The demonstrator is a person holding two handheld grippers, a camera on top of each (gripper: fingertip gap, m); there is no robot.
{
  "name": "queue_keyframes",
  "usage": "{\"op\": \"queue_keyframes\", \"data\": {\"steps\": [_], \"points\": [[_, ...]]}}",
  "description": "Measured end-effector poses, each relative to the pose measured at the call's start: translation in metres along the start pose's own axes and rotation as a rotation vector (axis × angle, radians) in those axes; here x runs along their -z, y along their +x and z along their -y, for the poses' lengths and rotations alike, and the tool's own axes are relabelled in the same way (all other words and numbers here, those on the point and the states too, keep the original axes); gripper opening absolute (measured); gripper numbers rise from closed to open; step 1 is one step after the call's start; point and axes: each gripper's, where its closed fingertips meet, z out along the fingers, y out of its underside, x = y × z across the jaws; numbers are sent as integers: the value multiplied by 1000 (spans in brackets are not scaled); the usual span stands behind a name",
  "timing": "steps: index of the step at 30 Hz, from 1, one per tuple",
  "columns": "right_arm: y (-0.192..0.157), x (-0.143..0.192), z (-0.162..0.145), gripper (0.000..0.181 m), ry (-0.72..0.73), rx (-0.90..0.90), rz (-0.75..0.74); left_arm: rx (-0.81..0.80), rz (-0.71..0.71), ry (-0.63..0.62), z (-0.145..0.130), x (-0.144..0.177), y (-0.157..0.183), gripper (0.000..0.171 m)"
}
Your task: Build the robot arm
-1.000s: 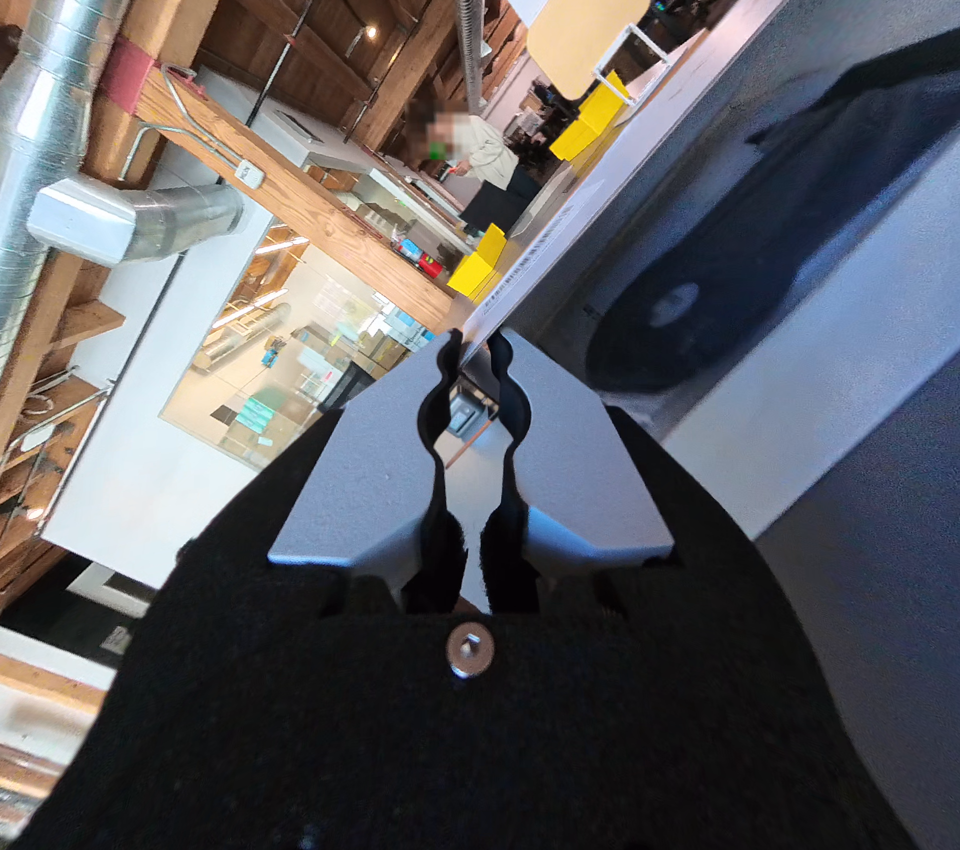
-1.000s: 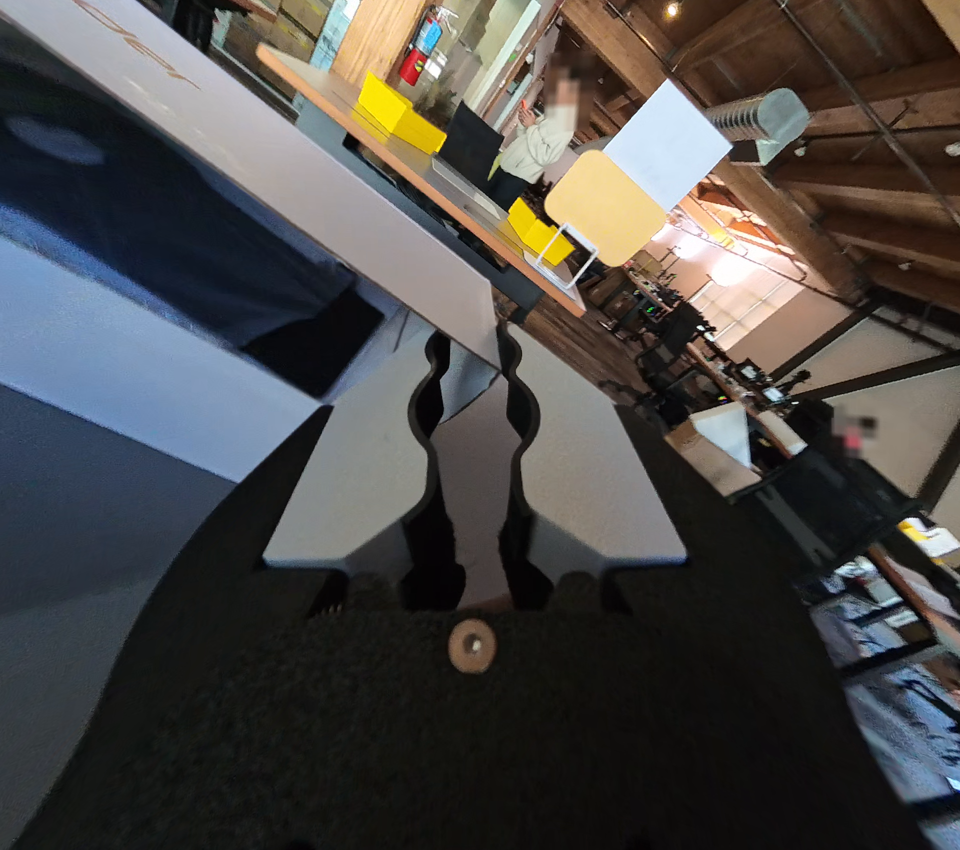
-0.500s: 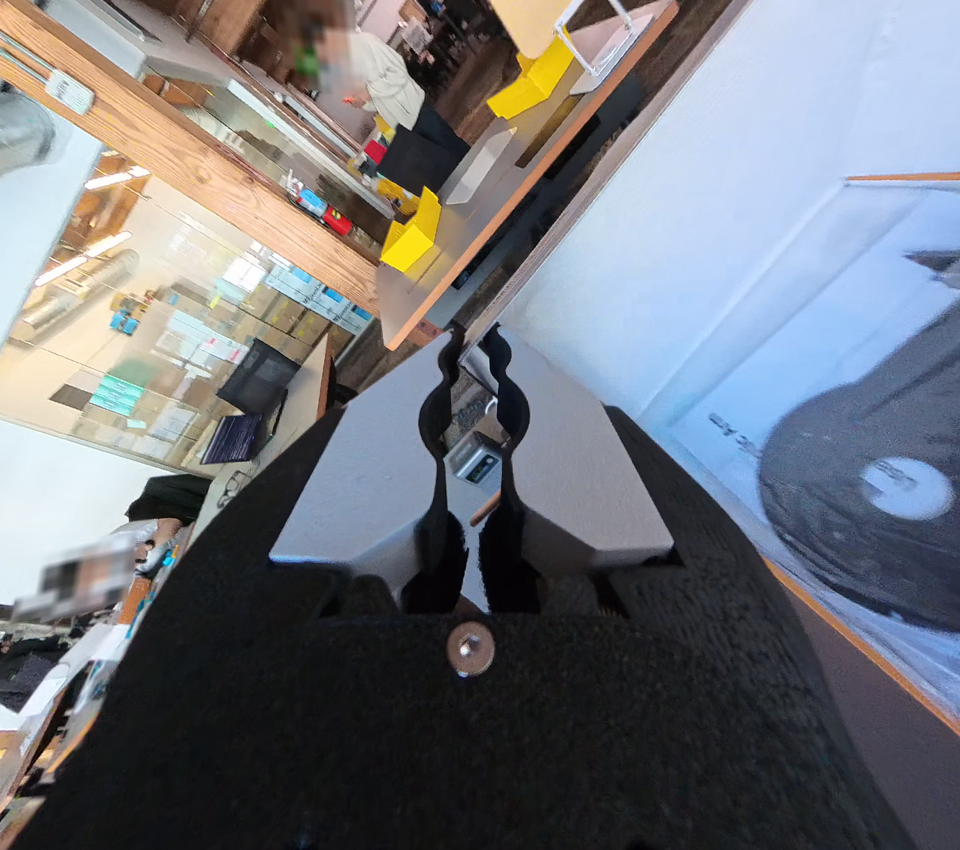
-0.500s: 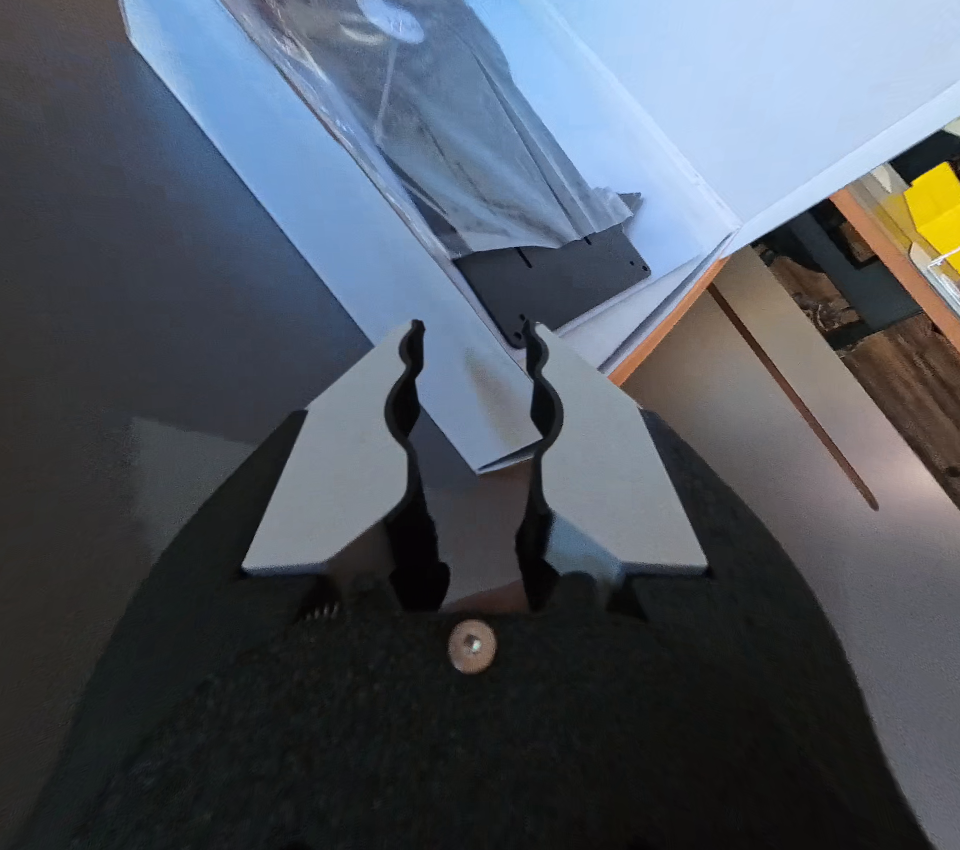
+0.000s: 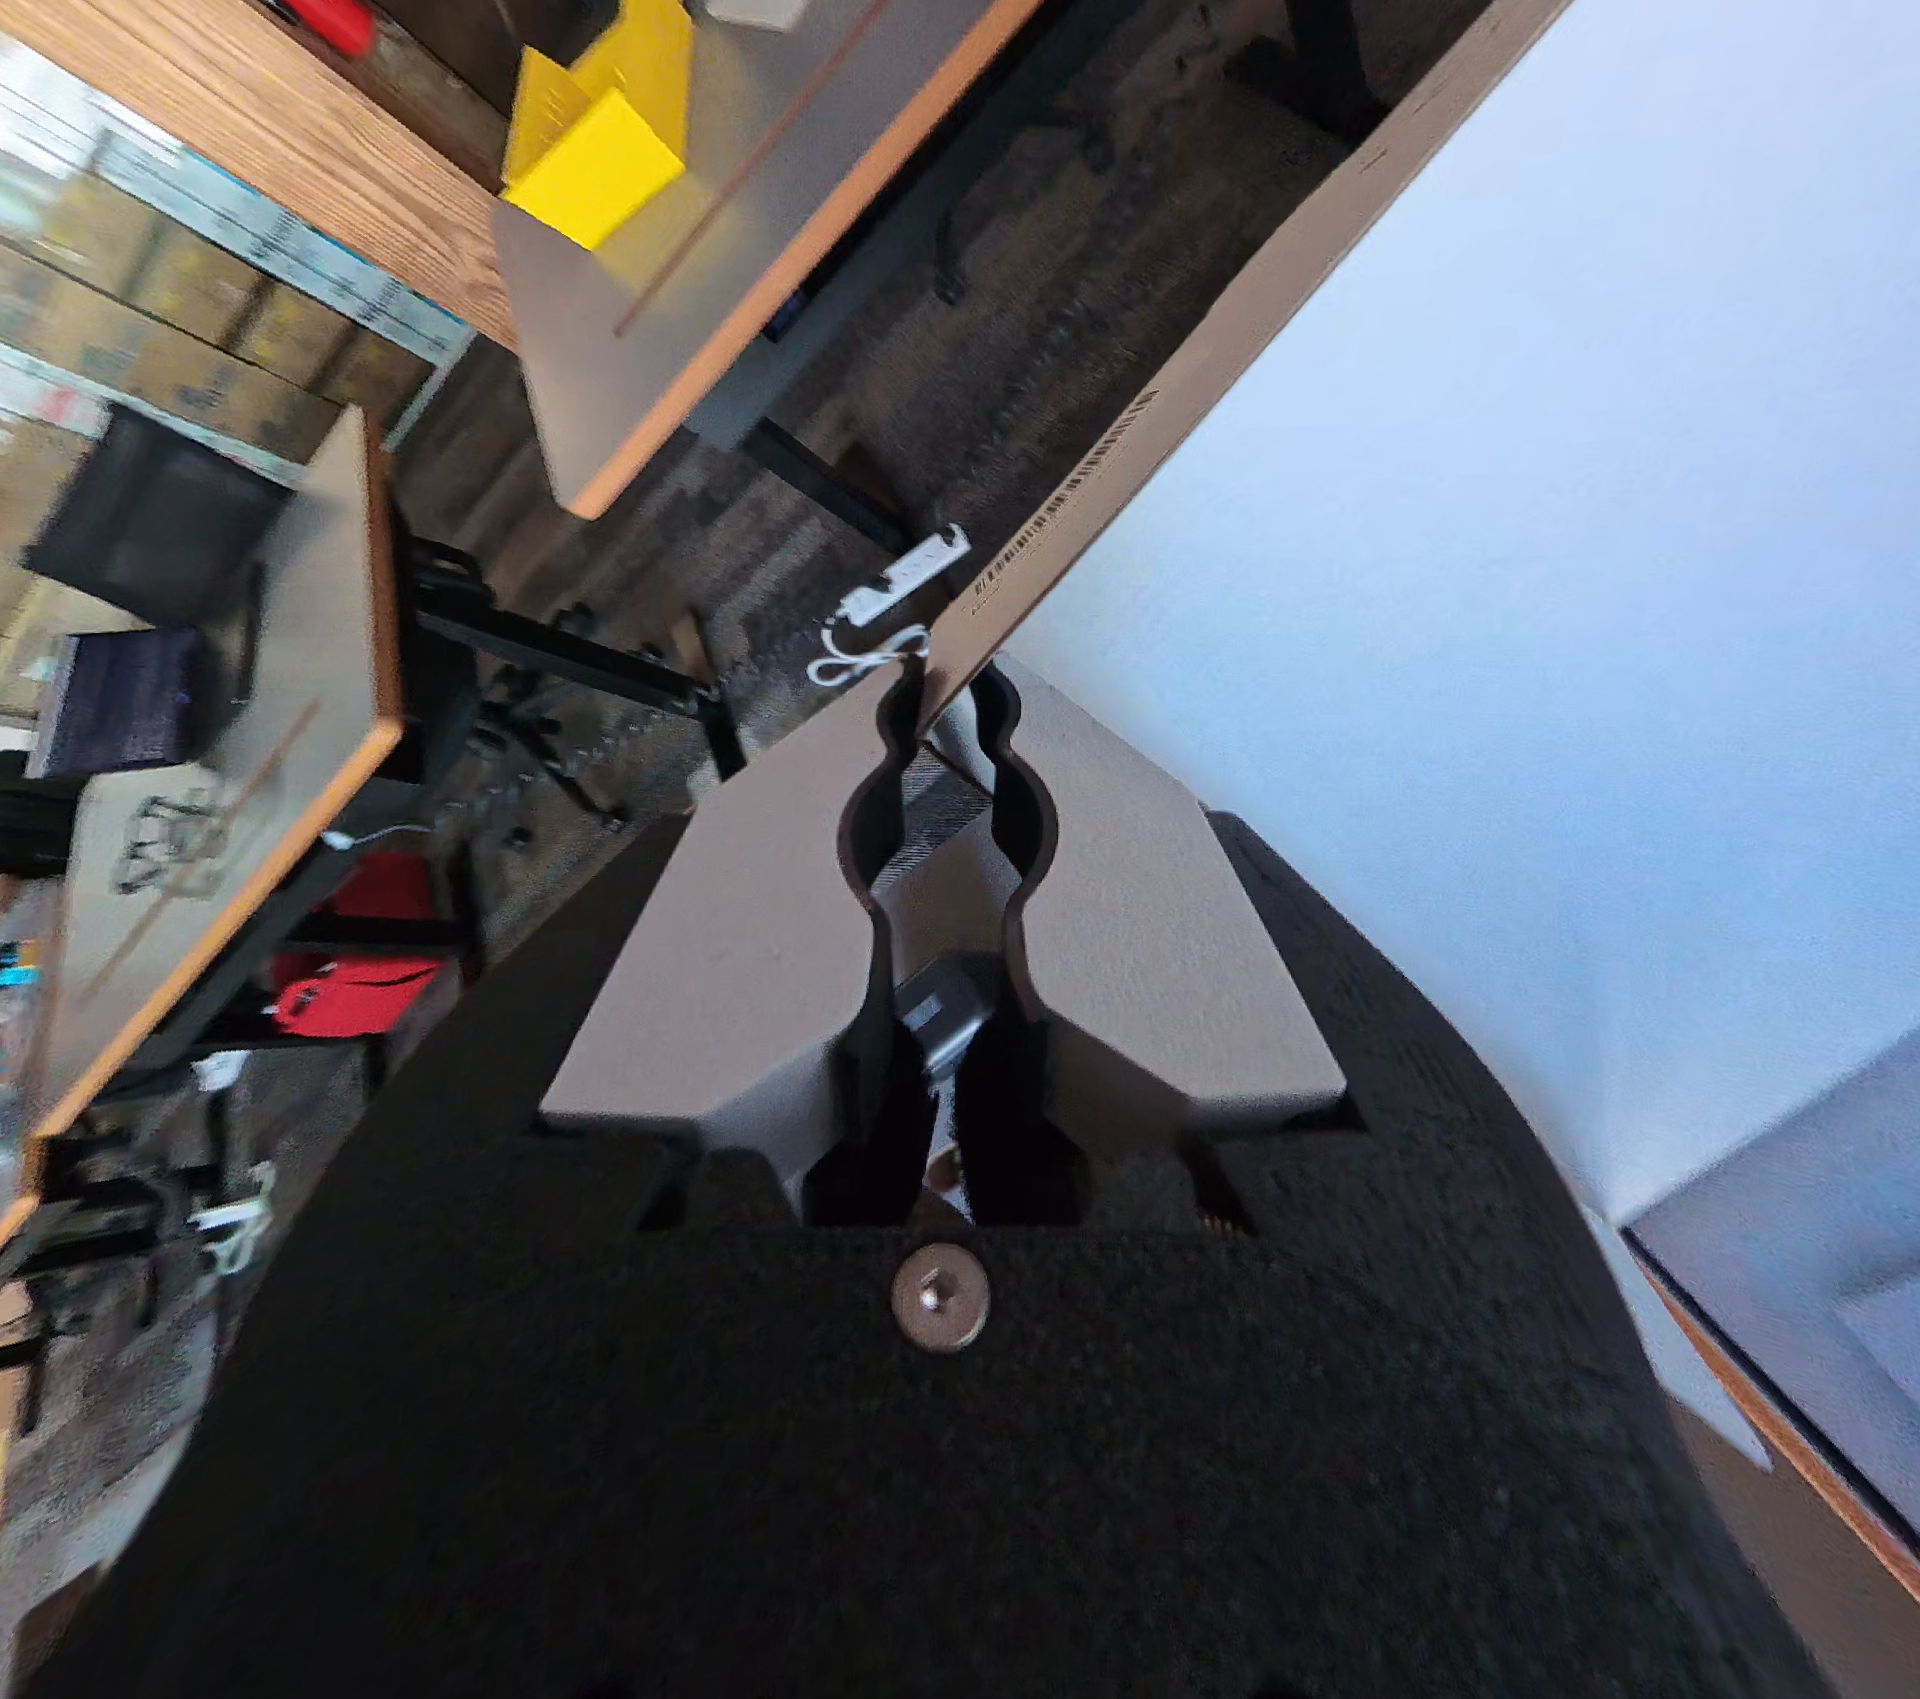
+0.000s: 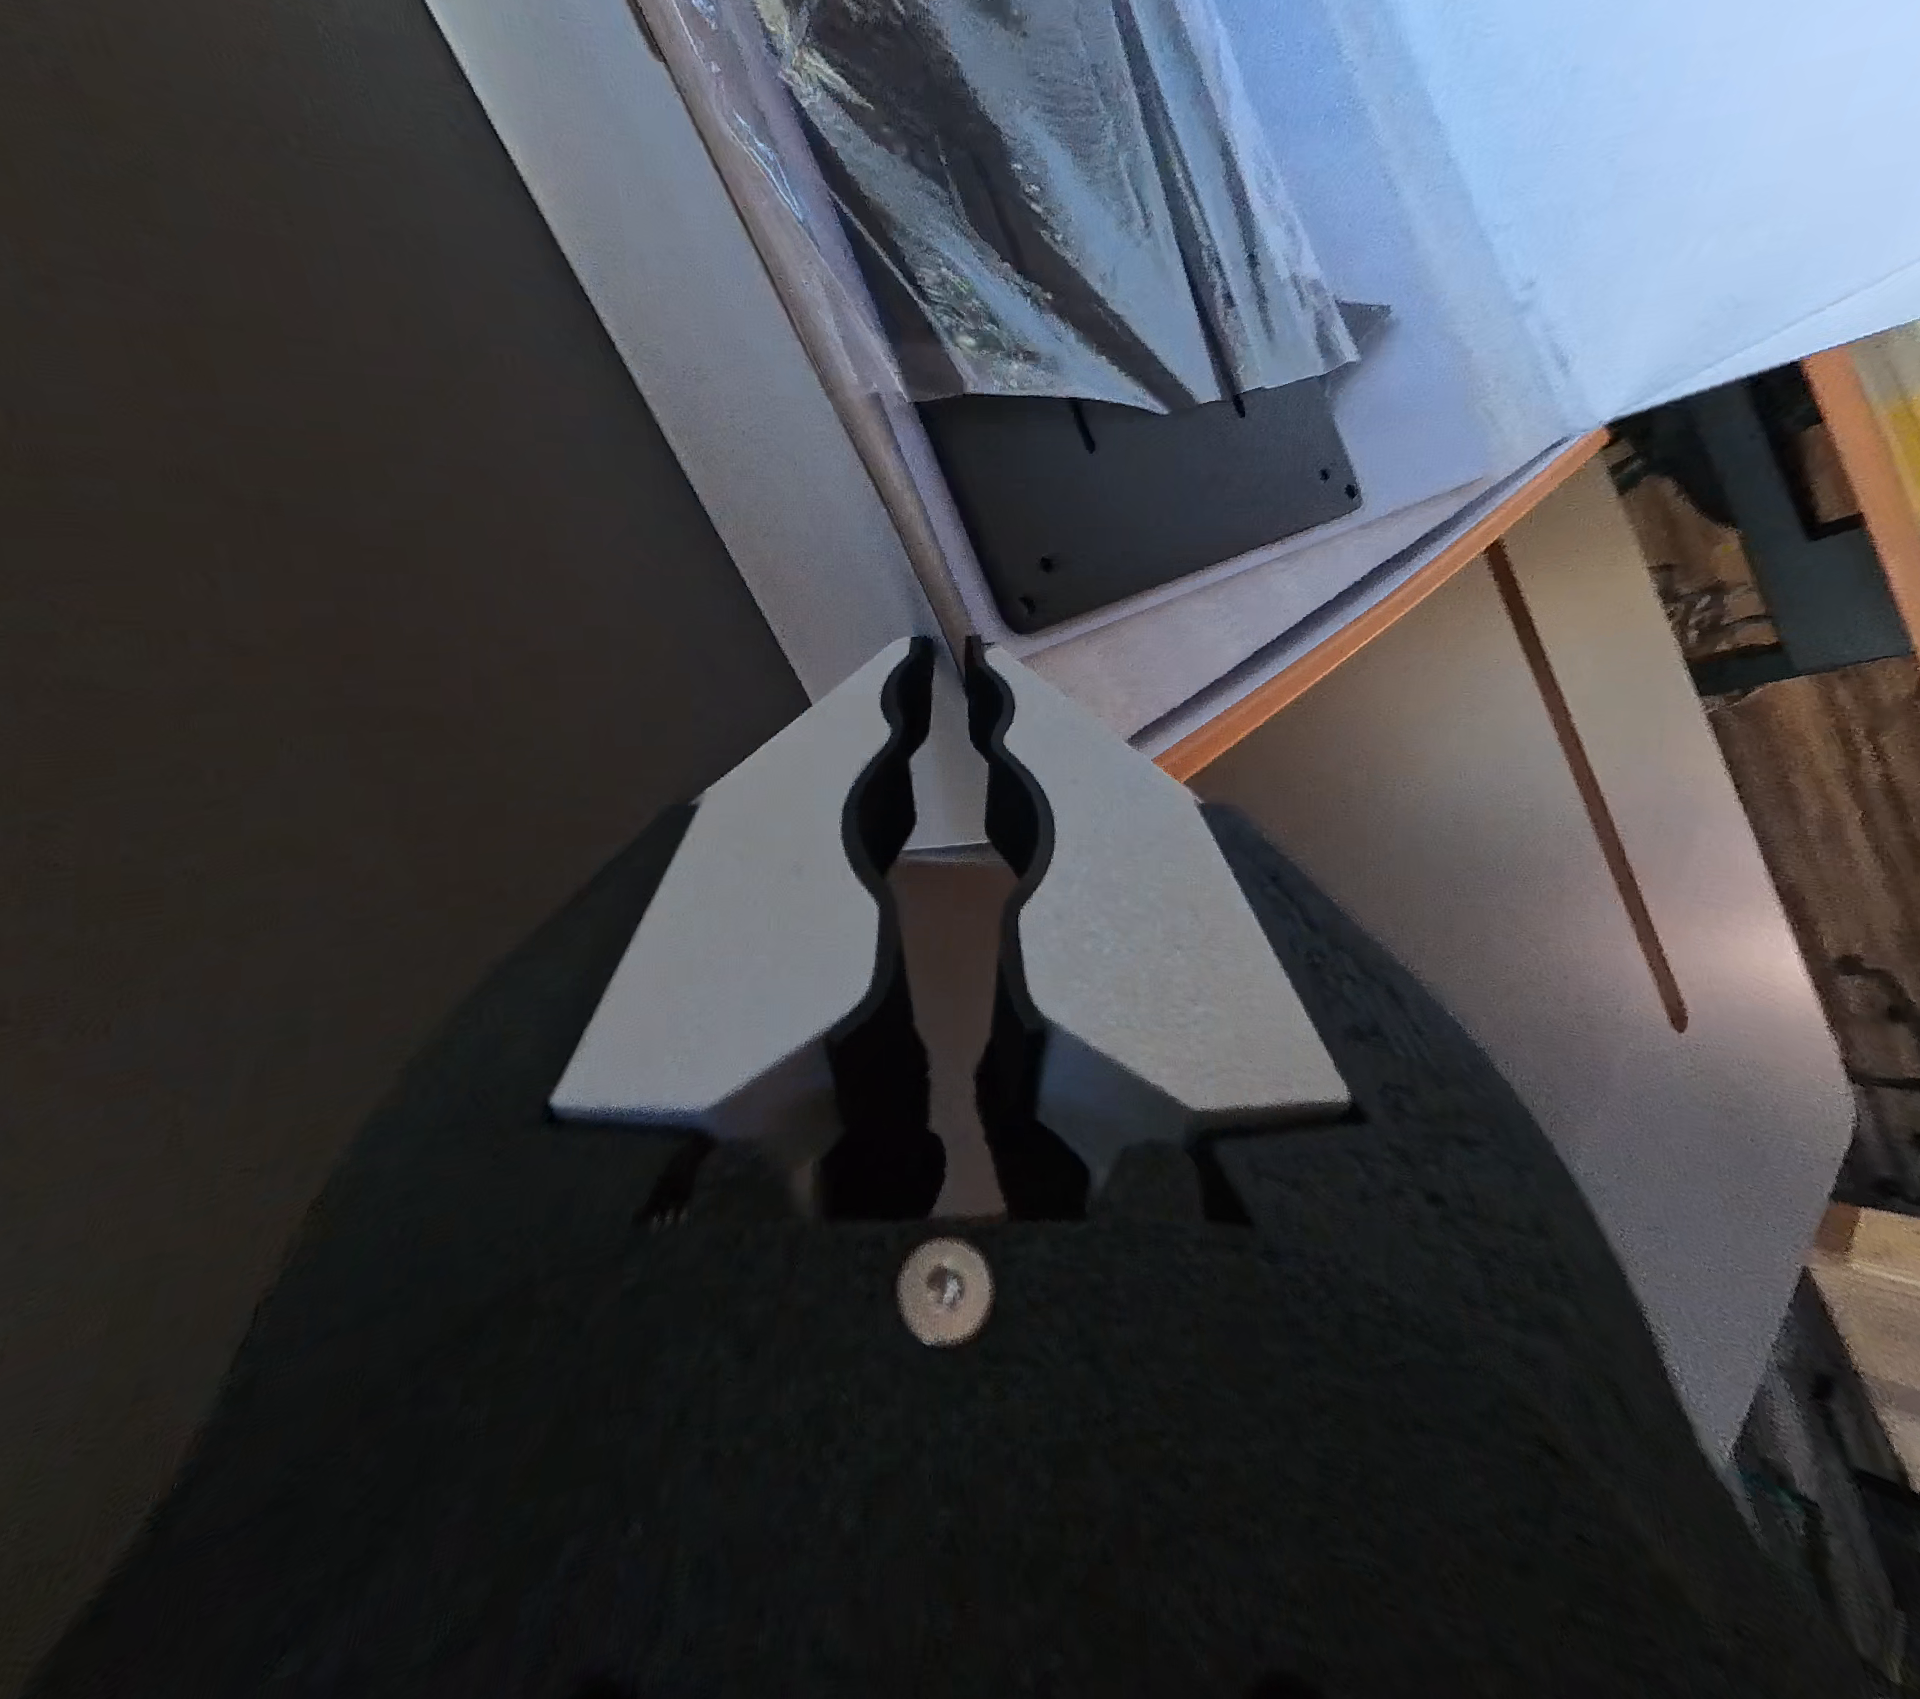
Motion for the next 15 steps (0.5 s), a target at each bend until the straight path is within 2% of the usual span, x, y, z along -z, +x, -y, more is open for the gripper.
{"op": "queue_keyframes", "data": {"steps": [3,8,12,15], "points": [[-5,7,-4,4,-26,-30,51,17,-69,-50,-13,-65,10,9],[-12,24,-15,4,-35,-103,99,243,-297,-128,-41,-145,47,9],[-15,36,-25,3,-23,-144,97,266,-407,-154,-43,-177,81,8],[-15,42,-31,3,-19,-171,104,200,-439,-109,-10,-182,99,8]]}}
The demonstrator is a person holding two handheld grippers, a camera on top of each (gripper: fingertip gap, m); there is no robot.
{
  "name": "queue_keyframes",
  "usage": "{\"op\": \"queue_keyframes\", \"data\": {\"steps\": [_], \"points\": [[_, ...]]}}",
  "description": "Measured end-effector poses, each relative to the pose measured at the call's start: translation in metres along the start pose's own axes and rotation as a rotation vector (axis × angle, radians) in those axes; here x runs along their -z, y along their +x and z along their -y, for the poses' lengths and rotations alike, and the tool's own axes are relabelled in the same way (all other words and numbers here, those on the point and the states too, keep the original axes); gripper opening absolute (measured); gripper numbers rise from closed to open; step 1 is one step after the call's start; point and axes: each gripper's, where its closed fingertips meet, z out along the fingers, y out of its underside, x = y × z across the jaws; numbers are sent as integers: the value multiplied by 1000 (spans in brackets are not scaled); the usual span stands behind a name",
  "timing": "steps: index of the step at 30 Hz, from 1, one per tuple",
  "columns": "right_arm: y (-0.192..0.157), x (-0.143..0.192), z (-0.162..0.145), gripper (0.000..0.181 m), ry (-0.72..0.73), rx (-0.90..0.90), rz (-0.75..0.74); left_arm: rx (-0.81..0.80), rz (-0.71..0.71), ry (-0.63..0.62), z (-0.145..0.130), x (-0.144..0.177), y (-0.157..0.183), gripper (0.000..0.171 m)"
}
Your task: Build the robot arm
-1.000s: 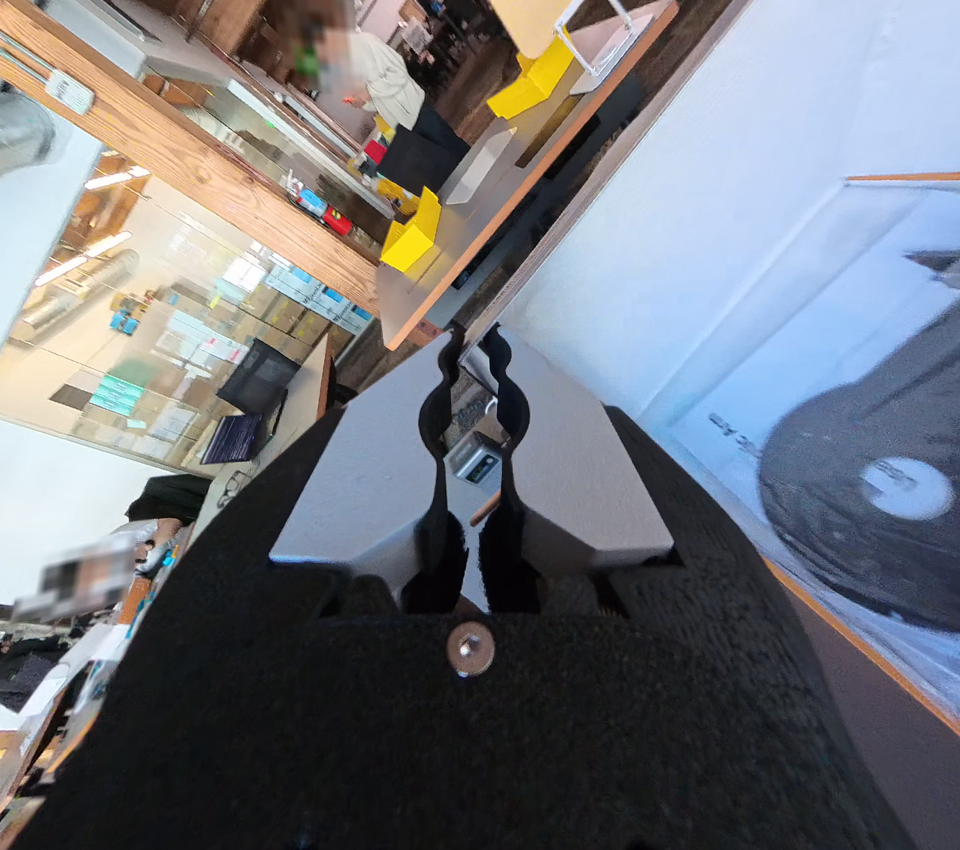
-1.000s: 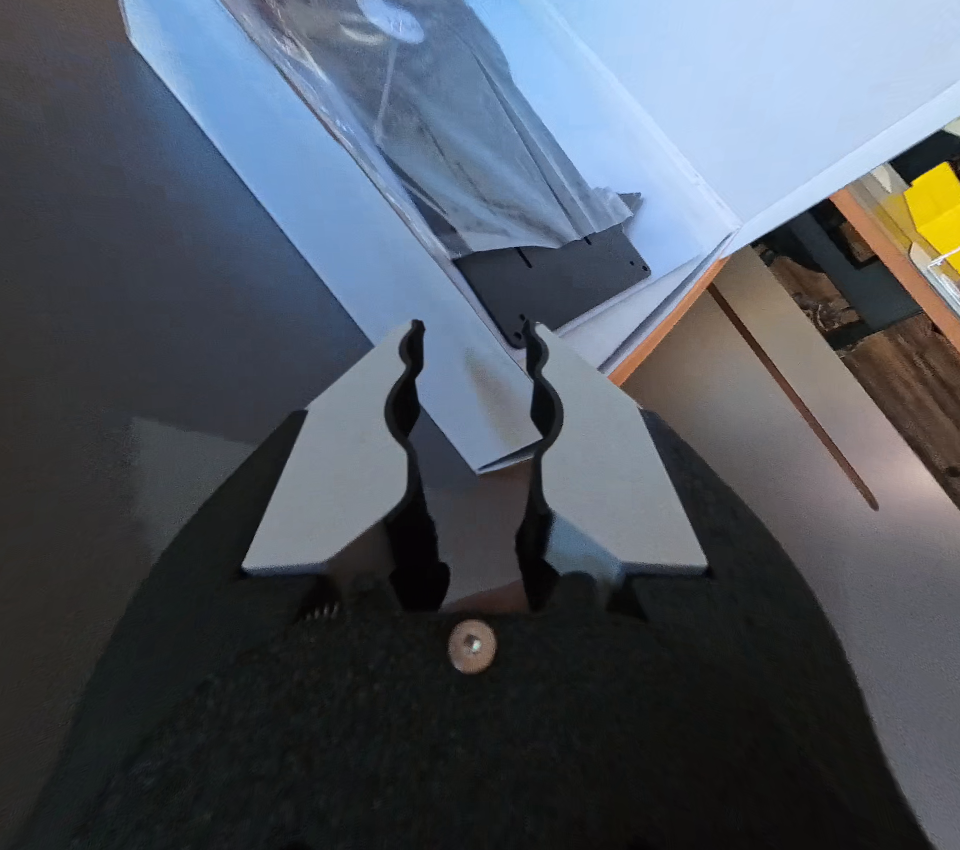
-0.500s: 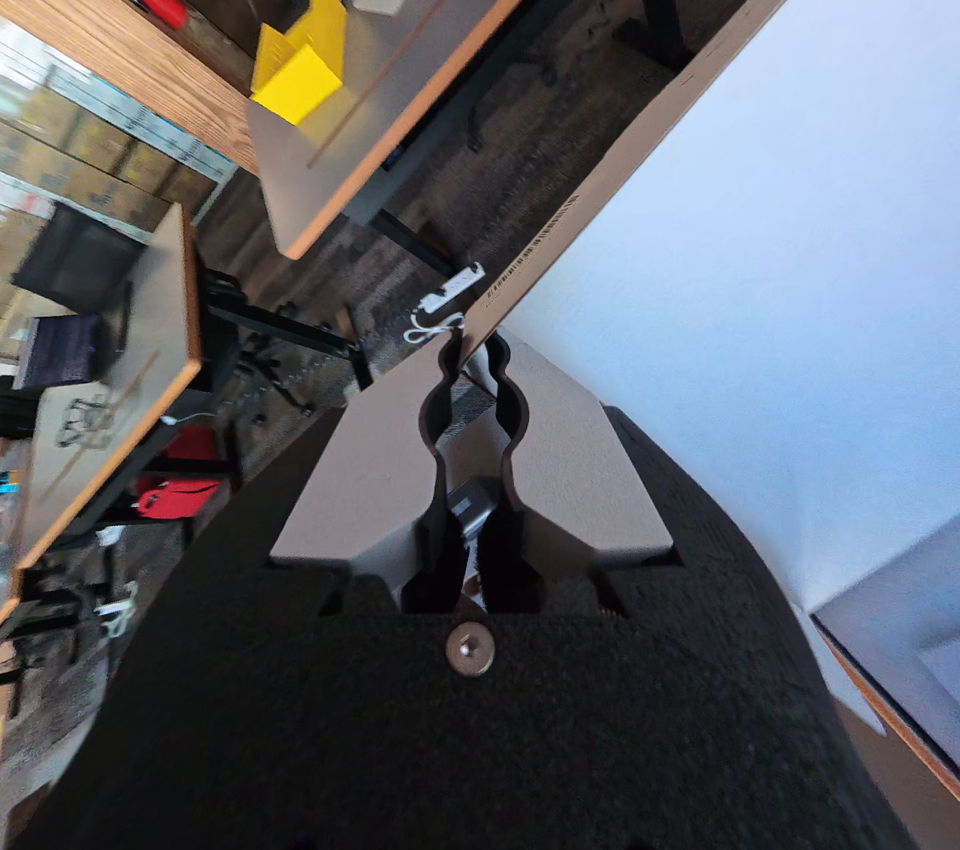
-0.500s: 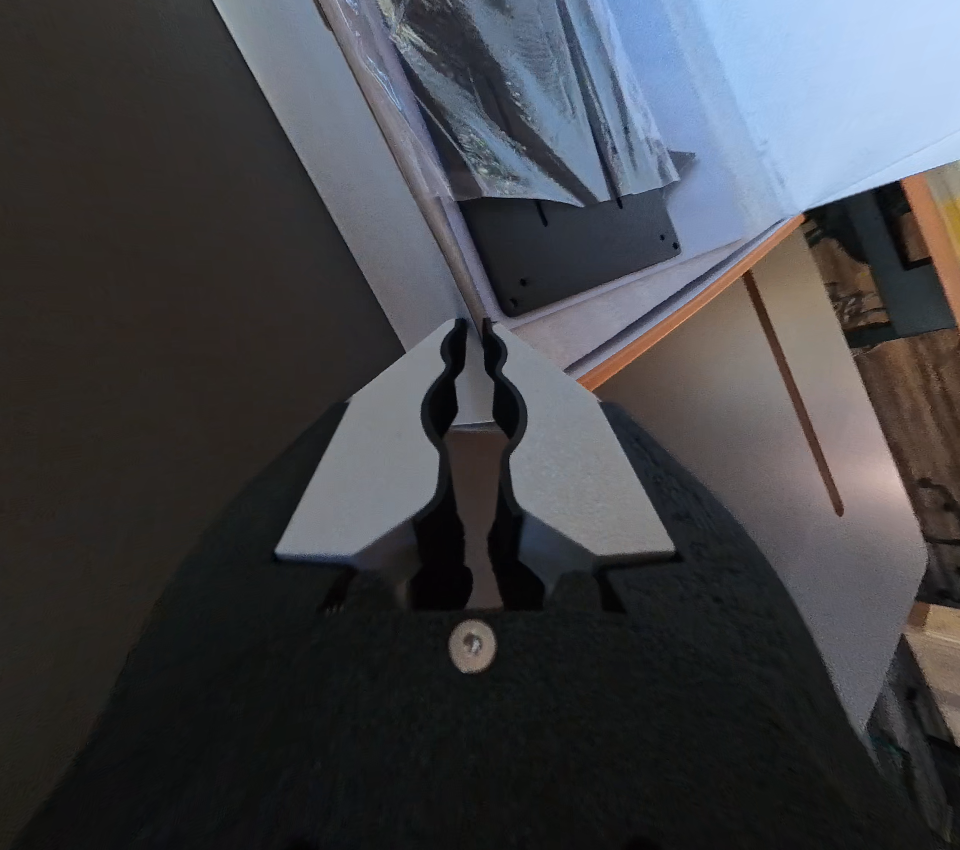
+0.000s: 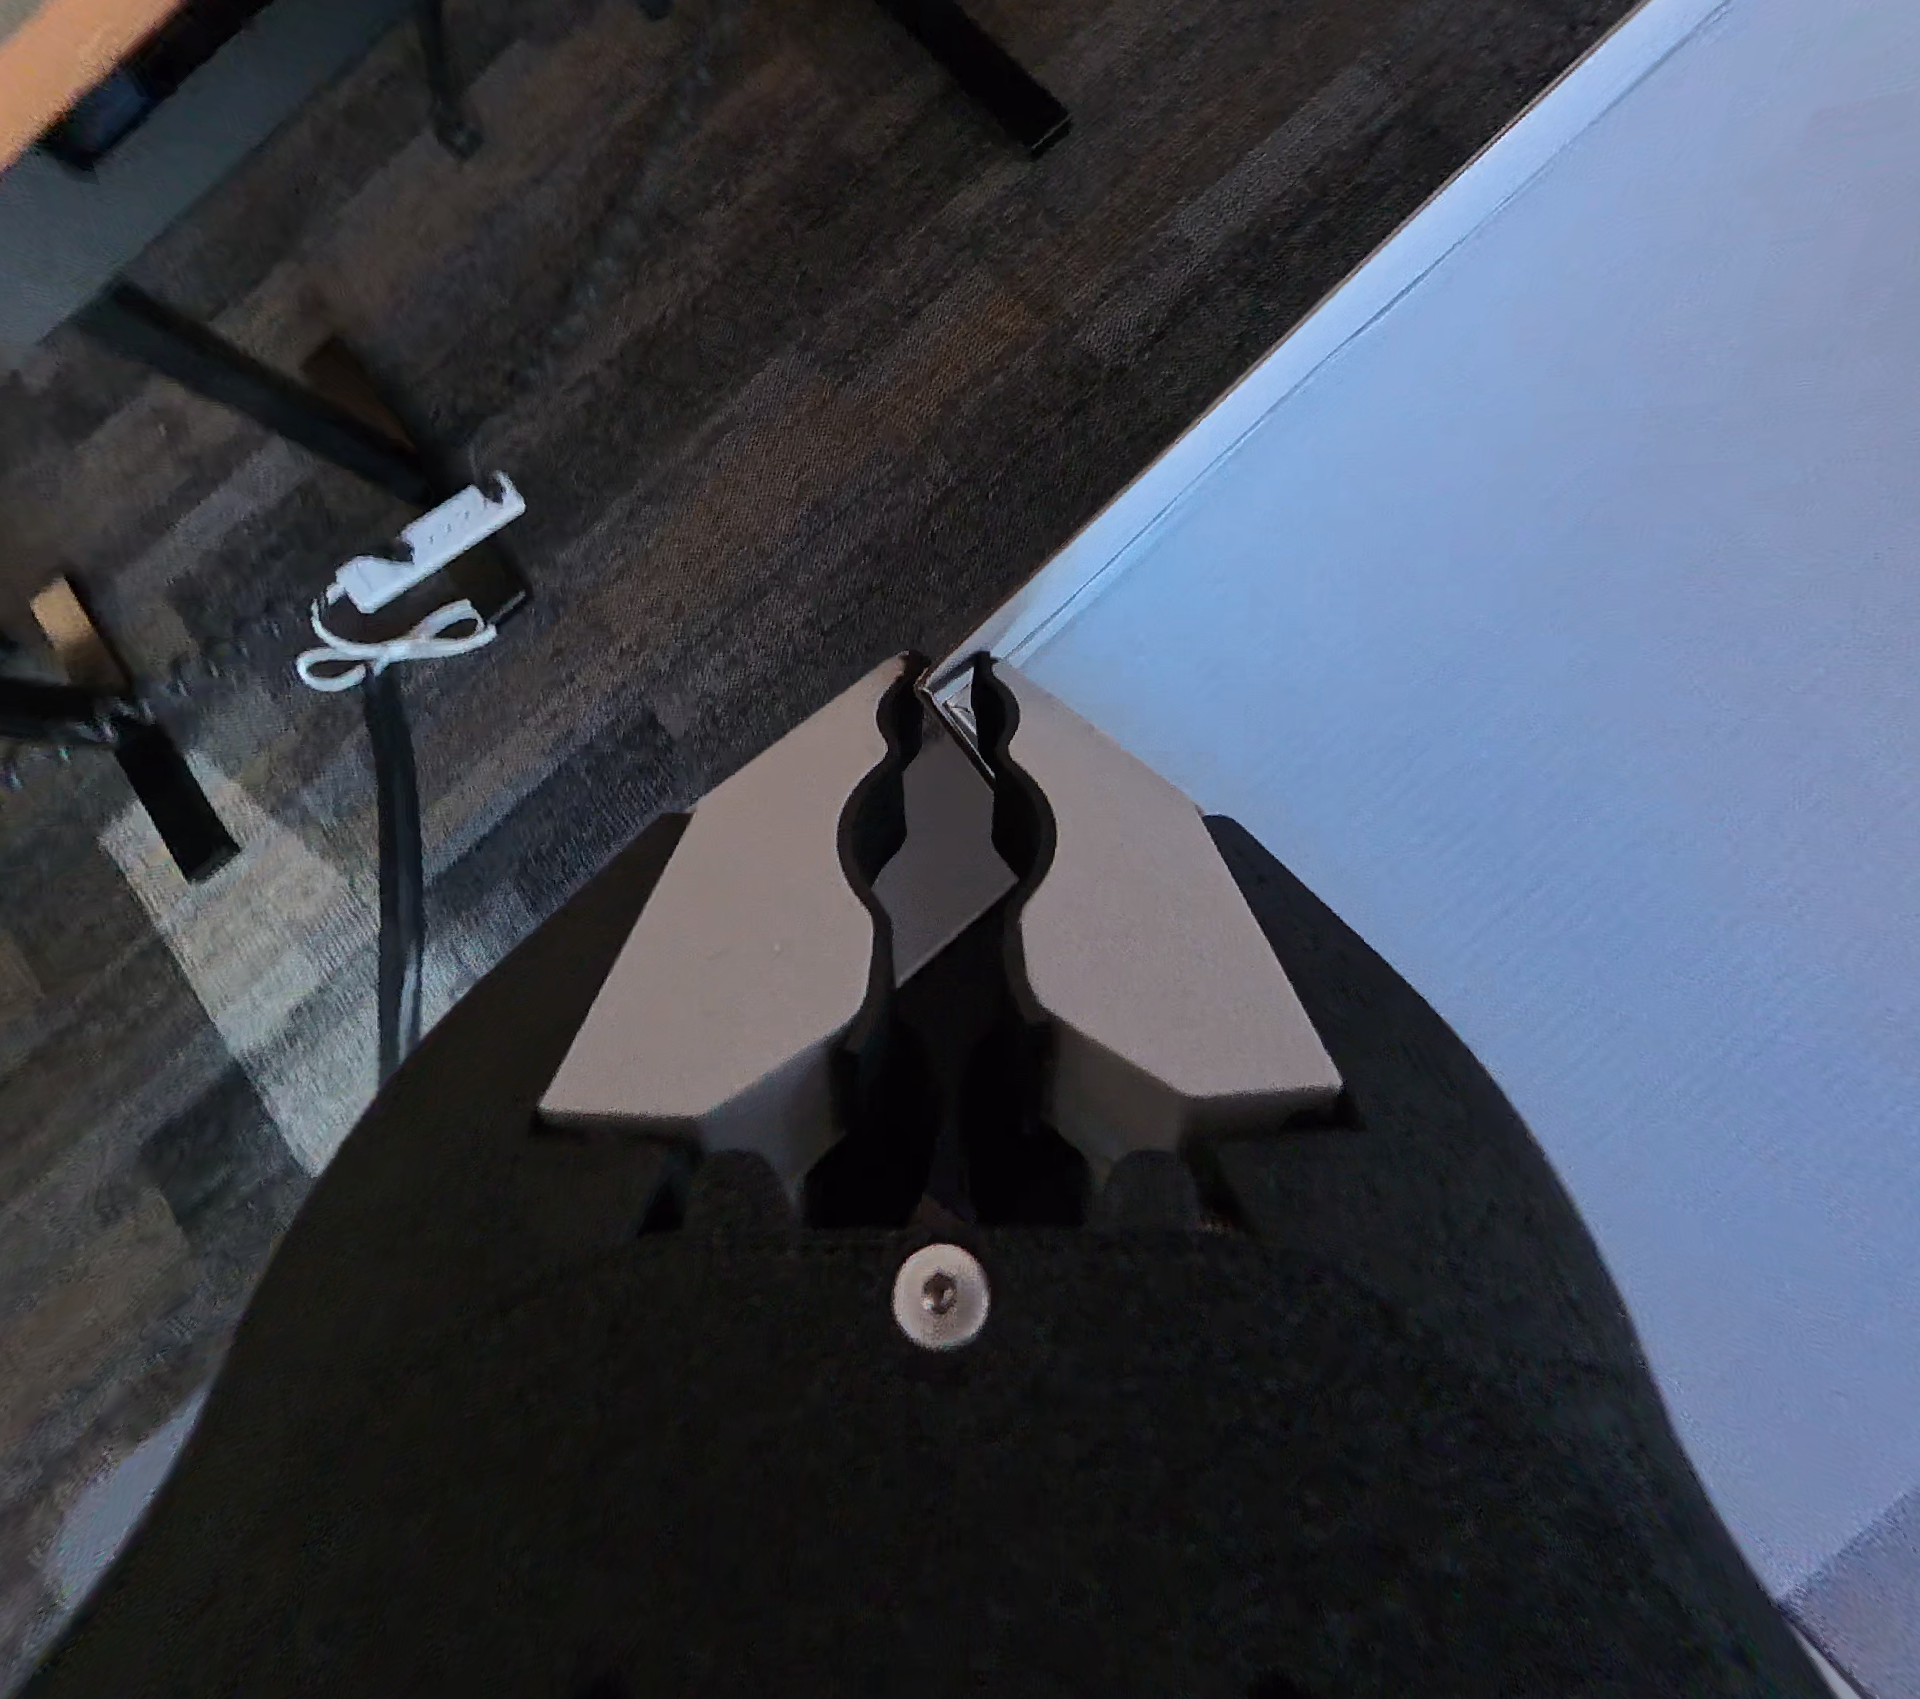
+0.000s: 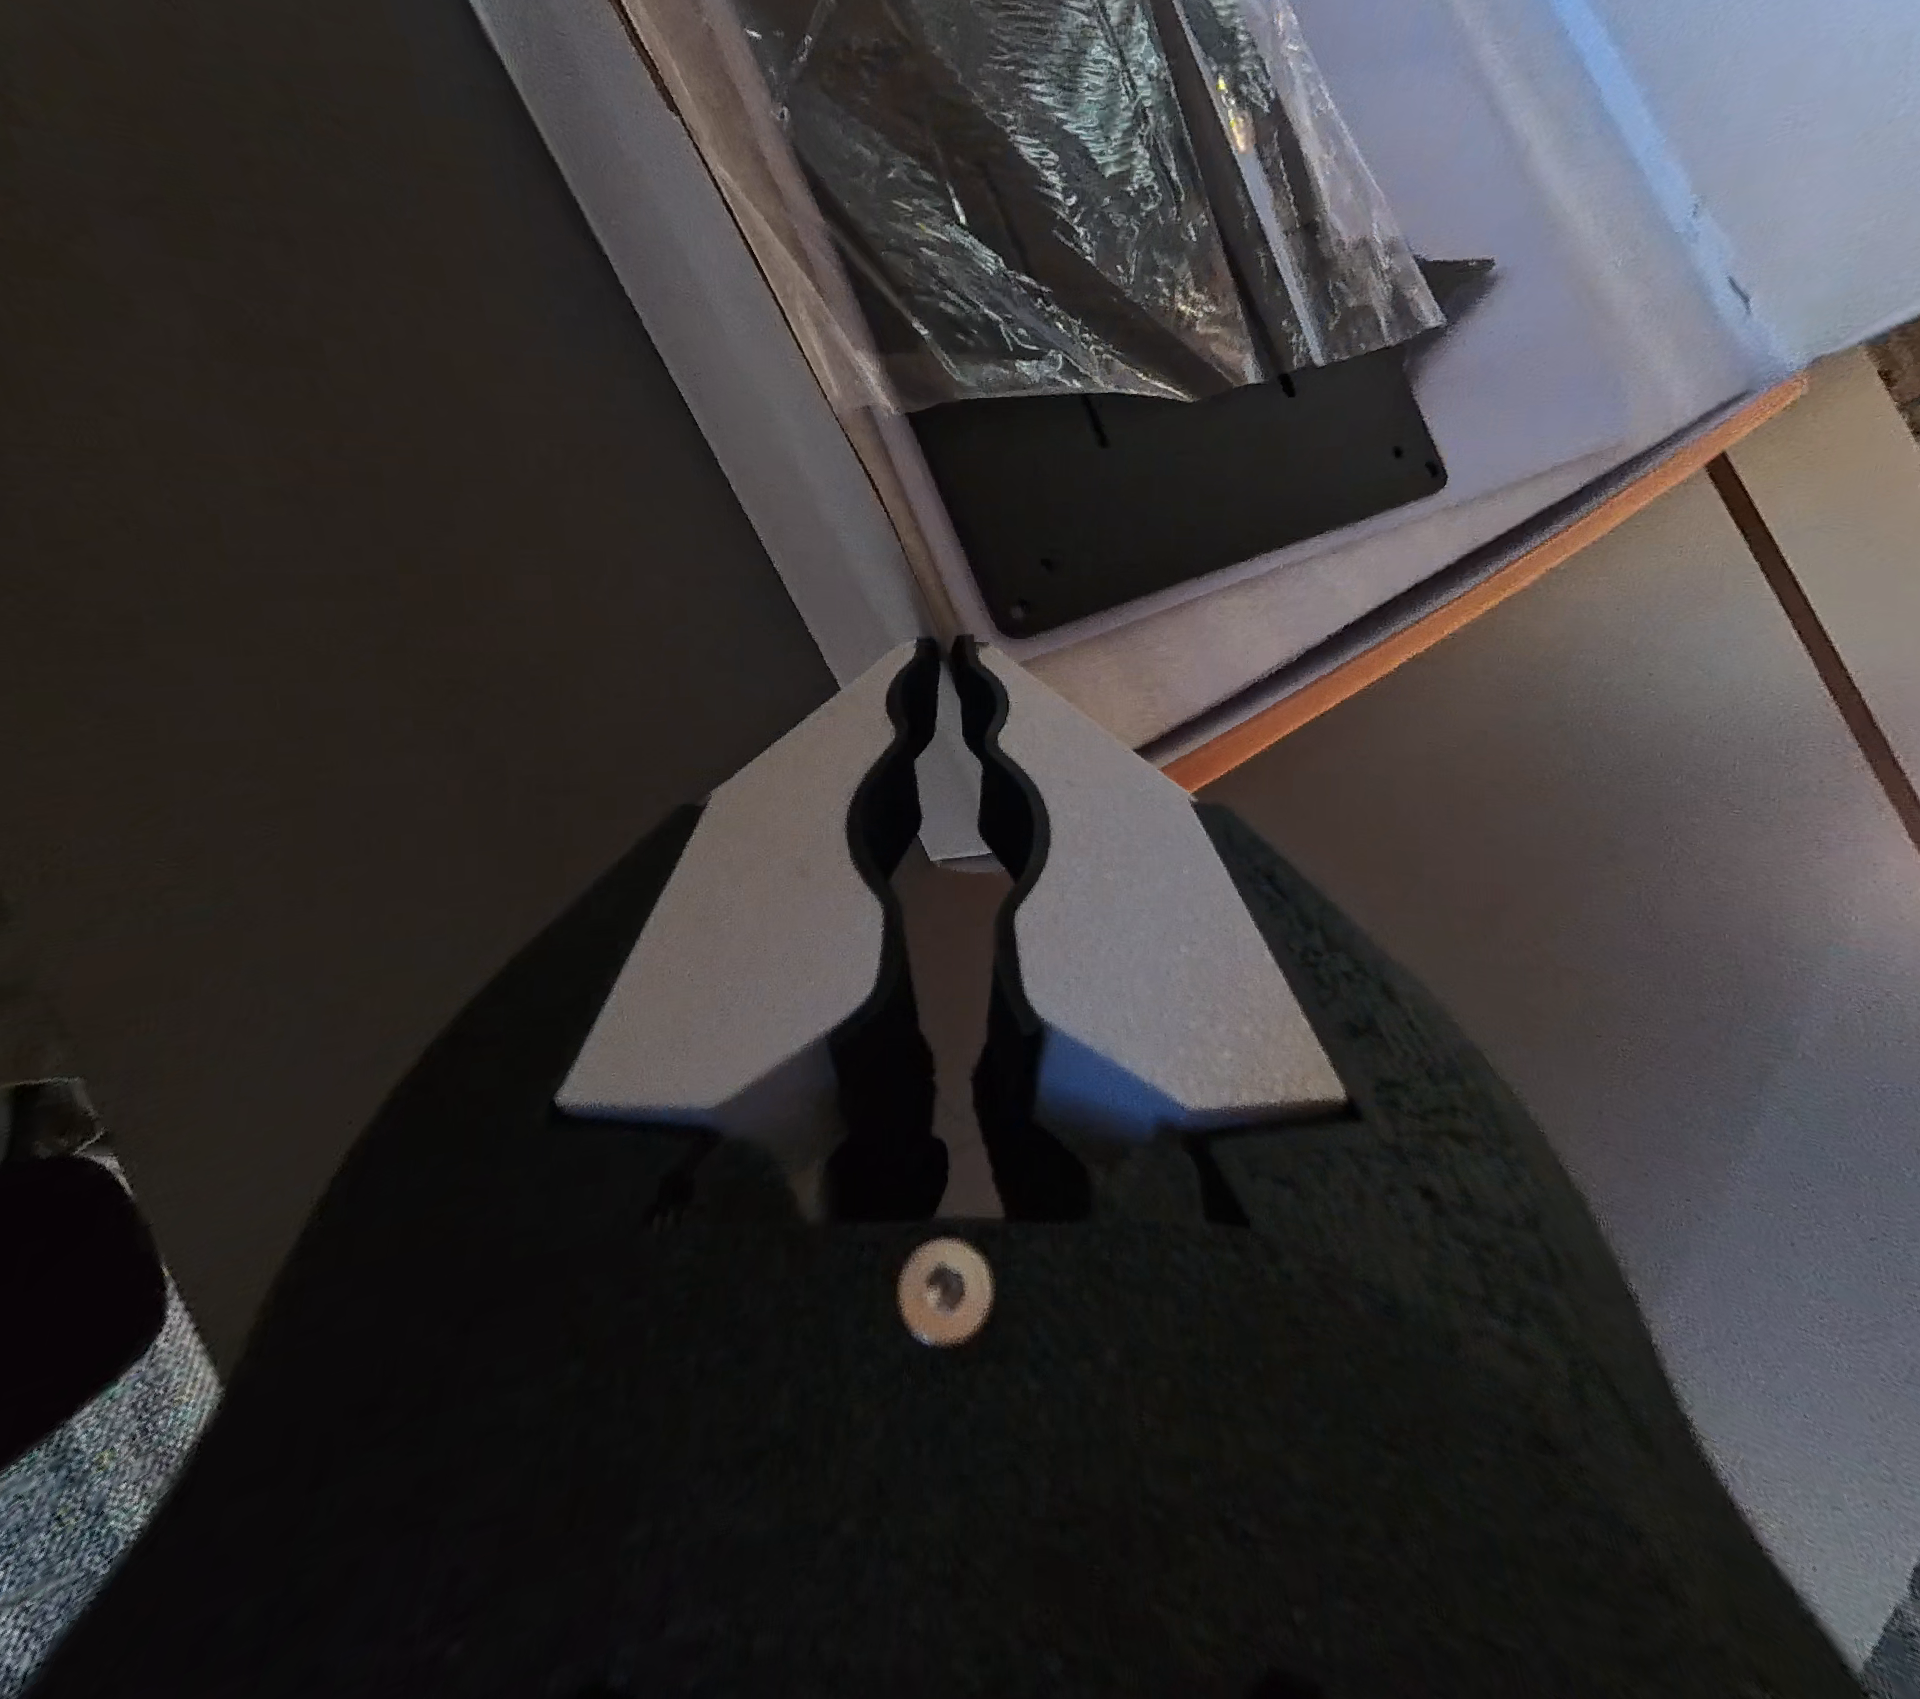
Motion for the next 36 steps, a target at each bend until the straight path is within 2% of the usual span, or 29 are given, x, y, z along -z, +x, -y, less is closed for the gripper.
{"op": "queue_keyframes", "data": {"steps": [5,9,14,16,17,19,21,24,27,29,32,34,36], "points": [[19,11,-19,3,-13,-31,-25,-100,43,56,70,-13,43,8],[57,31,-55,4,-42,-96,-92,-67,55,97,111,-37,75,9],[106,54,-100,5,-21,-235,-149,8,77,205,151,-55,103,8],[112,58,-107,6,-23,-221,-165,23,99,233,157,-59,109,8],[112,59,-107,7,-13,-210,-167,21,106,227,156,-61,112,14],[112,64,-107,11,7,-202,-179,7,164,212,150,-58,108,38],[109,78,-100,23,57,-231,-176,-16,183,240,143,-42,105,40],[111,97,-73,36,196,-290,-175,-21,177,296,126,-5,101,45],[135,93,-43,38,293,-311,-228,11,61,388,98,43,124,45],[147,72,-37,53,250,-334,-178,13,-99,427,68,73,168,45],[179,39,-35,65,208,-383,-136,-13,-472,403,10,109,267,46],[192,20,-39,69,145,-418,-85,-49,-609,372,-27,120,319,46],[201,4,-41,71,104,-418,-67,-82,-665,323,-56,118,352,46]]}}
